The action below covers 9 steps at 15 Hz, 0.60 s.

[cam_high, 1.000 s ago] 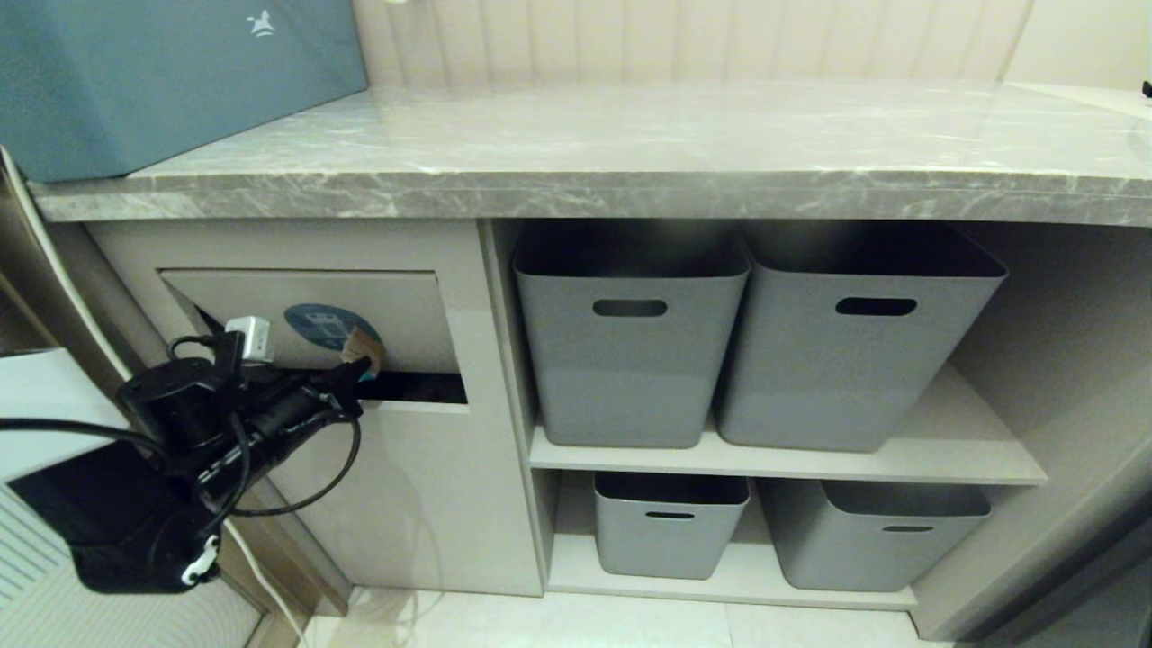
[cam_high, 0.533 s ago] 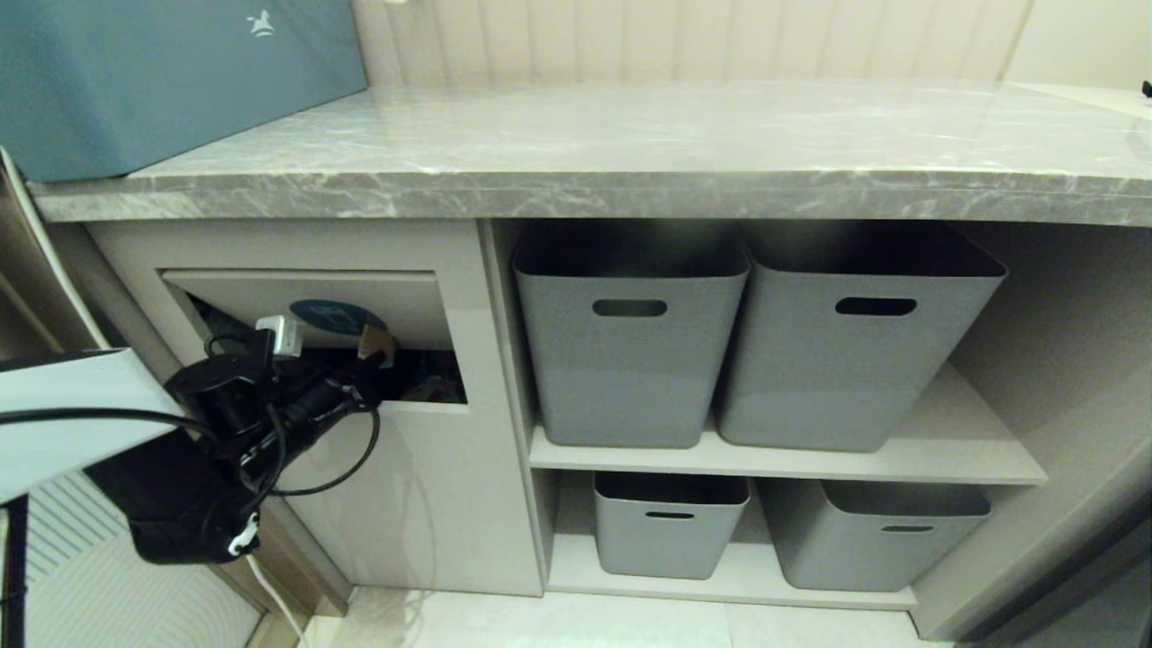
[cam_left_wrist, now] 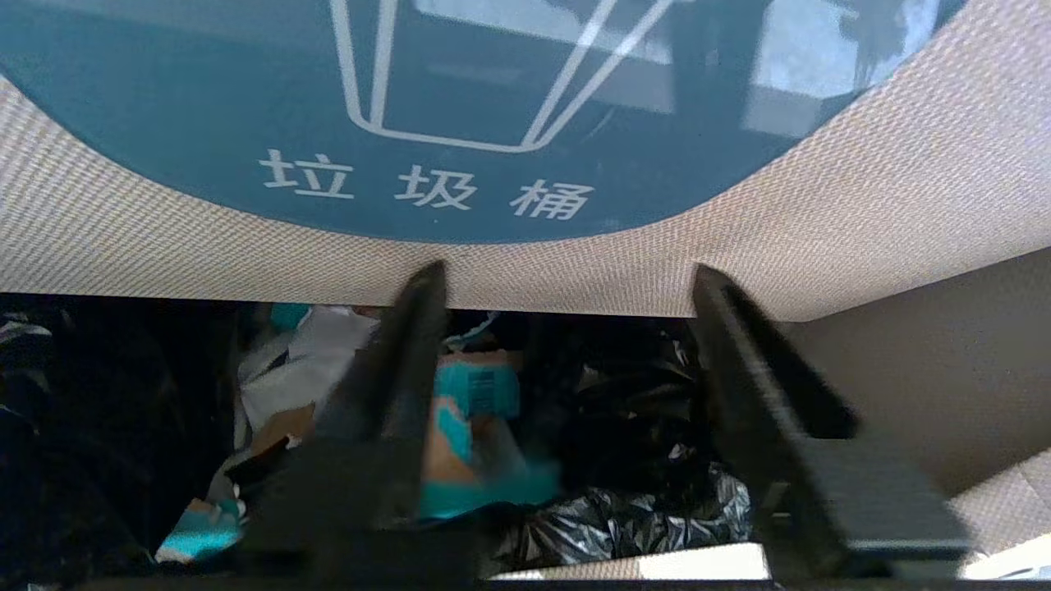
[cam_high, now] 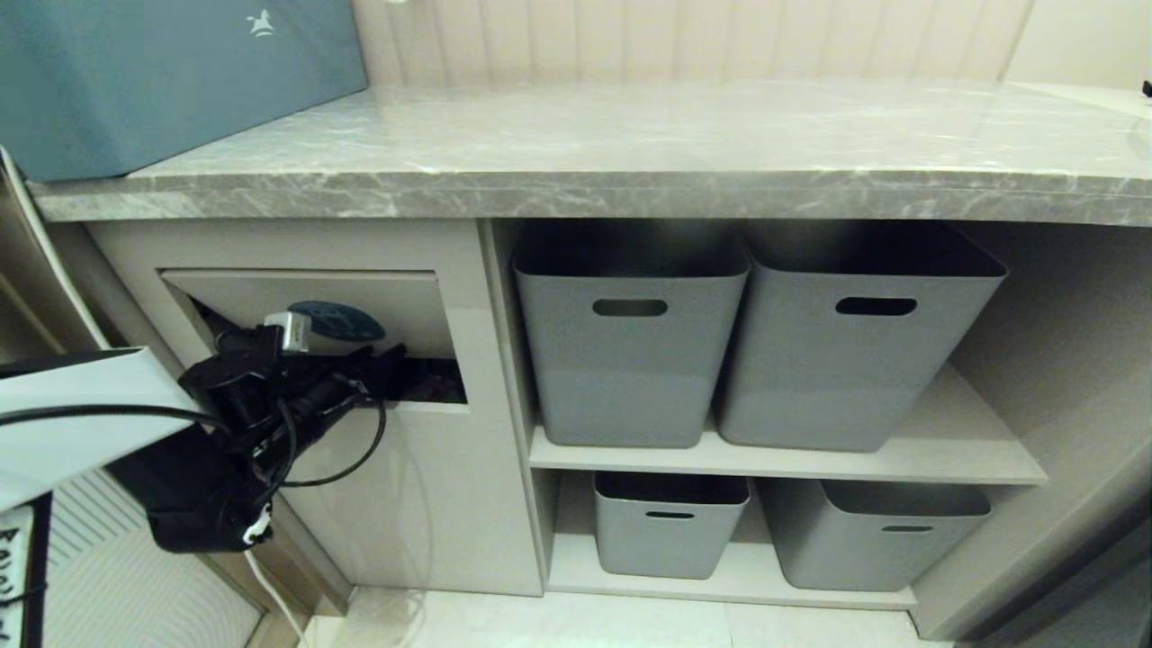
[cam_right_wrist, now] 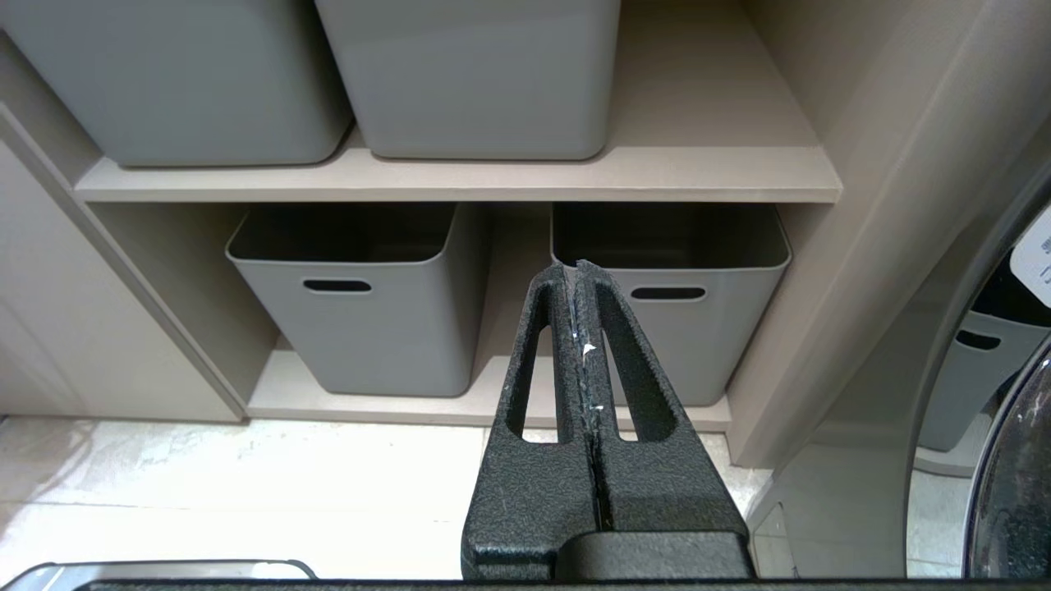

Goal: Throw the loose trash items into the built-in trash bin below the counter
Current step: Put the garbage in the trash can

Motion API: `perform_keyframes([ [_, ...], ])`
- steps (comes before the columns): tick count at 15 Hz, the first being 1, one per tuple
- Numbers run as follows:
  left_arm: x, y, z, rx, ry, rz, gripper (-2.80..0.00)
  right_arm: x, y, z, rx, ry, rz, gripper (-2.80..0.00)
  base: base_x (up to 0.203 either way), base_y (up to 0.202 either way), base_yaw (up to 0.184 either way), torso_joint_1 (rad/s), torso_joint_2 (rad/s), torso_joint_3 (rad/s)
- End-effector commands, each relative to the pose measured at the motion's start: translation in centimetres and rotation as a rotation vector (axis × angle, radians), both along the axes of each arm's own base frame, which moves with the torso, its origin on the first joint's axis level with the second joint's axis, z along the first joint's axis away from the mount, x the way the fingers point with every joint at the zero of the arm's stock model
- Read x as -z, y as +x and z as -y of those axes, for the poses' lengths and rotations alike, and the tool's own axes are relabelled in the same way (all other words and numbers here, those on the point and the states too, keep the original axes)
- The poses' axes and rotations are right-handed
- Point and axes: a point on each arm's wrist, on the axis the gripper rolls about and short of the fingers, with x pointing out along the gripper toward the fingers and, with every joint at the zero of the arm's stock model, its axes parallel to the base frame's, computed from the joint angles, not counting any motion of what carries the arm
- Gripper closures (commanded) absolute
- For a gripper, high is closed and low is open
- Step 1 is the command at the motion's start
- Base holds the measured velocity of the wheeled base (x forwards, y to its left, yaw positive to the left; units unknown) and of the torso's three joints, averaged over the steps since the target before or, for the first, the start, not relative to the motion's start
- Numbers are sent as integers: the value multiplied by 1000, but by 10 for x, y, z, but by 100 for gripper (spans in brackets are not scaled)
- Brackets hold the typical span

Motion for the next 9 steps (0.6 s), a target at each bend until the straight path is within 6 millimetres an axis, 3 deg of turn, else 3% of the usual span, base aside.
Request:
perform_keyframes([
  [1,-2,0,1,4,-1,11,-280,0,0,0,0,0,-1,0,0,0,0,0,0,0],
  [5,-6,-12,12,-23,-9,-5,-280,0,0,0,0,0,-1,0,0,0,0,0,0,0],
  [9,-21,-59,19,-70,-44,-66,-280,0,0,0,0,0,-1,0,0,0,0,0,0,0],
])
